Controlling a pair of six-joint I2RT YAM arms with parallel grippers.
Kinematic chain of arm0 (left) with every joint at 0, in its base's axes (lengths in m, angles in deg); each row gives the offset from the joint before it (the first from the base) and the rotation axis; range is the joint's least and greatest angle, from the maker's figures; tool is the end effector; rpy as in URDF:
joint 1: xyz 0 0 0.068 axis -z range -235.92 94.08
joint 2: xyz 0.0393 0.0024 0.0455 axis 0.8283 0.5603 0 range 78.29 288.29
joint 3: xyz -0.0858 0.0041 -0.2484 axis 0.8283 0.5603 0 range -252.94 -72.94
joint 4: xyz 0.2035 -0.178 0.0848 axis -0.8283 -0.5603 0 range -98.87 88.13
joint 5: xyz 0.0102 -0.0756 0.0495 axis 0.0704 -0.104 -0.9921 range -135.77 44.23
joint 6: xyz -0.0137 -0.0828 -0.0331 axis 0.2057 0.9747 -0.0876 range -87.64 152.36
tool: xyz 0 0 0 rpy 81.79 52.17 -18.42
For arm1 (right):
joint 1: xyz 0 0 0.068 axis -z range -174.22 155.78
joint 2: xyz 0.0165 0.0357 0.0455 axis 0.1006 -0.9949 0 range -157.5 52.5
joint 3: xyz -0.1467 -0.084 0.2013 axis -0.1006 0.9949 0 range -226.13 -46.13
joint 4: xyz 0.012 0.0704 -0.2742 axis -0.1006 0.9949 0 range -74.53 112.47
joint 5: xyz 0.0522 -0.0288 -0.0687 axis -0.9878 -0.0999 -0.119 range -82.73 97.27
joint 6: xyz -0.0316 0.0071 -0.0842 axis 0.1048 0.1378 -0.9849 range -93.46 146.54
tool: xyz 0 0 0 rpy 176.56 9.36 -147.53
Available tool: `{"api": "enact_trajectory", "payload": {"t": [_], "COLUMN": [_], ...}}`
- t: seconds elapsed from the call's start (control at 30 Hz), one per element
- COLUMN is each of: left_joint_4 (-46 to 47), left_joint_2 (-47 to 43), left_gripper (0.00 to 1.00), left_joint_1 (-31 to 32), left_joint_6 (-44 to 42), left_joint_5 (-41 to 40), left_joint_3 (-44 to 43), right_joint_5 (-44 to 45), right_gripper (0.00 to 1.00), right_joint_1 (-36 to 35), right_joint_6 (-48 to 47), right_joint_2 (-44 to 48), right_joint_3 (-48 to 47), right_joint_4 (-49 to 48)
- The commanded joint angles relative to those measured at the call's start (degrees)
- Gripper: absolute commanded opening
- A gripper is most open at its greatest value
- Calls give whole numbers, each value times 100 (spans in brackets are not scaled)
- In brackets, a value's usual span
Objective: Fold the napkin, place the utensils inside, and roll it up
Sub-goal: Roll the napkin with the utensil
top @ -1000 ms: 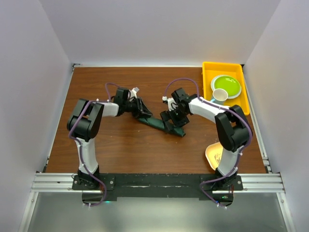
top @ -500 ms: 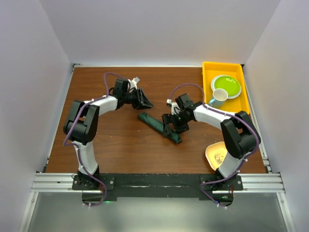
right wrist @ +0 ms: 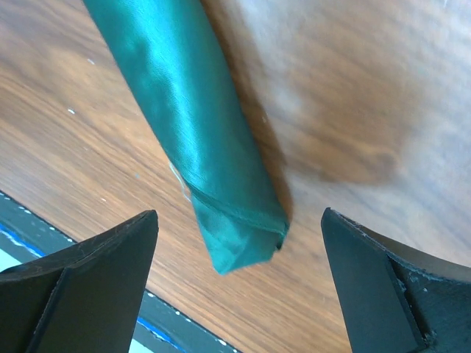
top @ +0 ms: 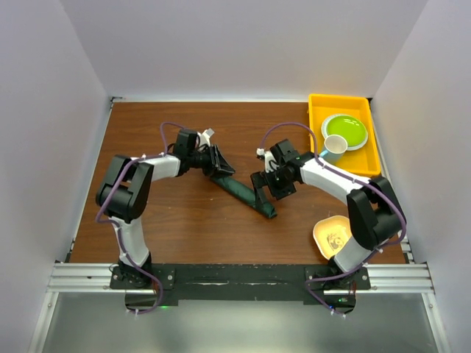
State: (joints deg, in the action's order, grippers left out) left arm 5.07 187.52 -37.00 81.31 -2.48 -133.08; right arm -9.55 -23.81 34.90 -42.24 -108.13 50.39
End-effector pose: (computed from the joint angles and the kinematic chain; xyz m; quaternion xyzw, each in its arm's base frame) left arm 0.3823 -0.1894 0.1006 -0.0756 0.8594 -0.4901 0.1245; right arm 0.2985 0.1963 0.1318 -0.2066 0.9487 0.1980 0.1346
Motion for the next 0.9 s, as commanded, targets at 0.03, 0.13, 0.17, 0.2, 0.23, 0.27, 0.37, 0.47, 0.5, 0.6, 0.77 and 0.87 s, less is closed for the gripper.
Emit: {"api": "enact_trajectory", "payload": {"t": [0.03, 0.13, 0.17, 0.2, 0.23, 0.27, 0.37, 0.47, 0.5, 0.6, 0.77, 0.87], "left_joint_4": [10, -272, -342, -464, -509, -614, -920, -1202, -1308, -1485, -1511, -1538], "left_joint_2": [116, 221, 230, 230, 196, 169, -7, -279, -410, -621, -1070, -1281], "left_gripper": [31, 31, 31, 31, 31, 31, 31, 31, 32, 33, 34, 33], "left_joint_1": [16, 16, 16, 16, 16, 16, 16, 7, -2, -63, -248, -405], "left_joint_6": [-297, -596, -667, -772, -808, -834, -852, -703, -668, -431, -245, -237], "left_joint_5": [-48, -154, -224, -250, -268, -294, -286, -390, -452, -611, -707, -804], "left_joint_3": [-15, -103, -121, -182, -208, -252, -472, -735, -771, -745, -499, -306], "right_joint_5": [354, 548, 635, 740, 794, 838, 847, 1303, 1565, 1664, 2233, 2446], "right_gripper": [94, 91, 91, 89, 87, 87, 88, 98, 98, 98, 98, 97], "right_joint_1": [40, 40, 32, 40, 6, -3, -82, -703, -872, -1241, -1550, -1708], "right_joint_6": [52, -18, -27, -54, -97, -124, -264, -580, -799, -1160, -1688, -1846], "right_joint_2": [236, 245, 263, 280, 281, 307, 412, 509, 439, 27, -1107, -1467], "right_joint_3": [345, 451, 460, 452, 373, 329, 57, -400, -584, -962, -1999, -2430], "right_joint_4": [-143, -152, -152, -143, -117, -12, 137, 261, 253, 287, 594, 701]}}
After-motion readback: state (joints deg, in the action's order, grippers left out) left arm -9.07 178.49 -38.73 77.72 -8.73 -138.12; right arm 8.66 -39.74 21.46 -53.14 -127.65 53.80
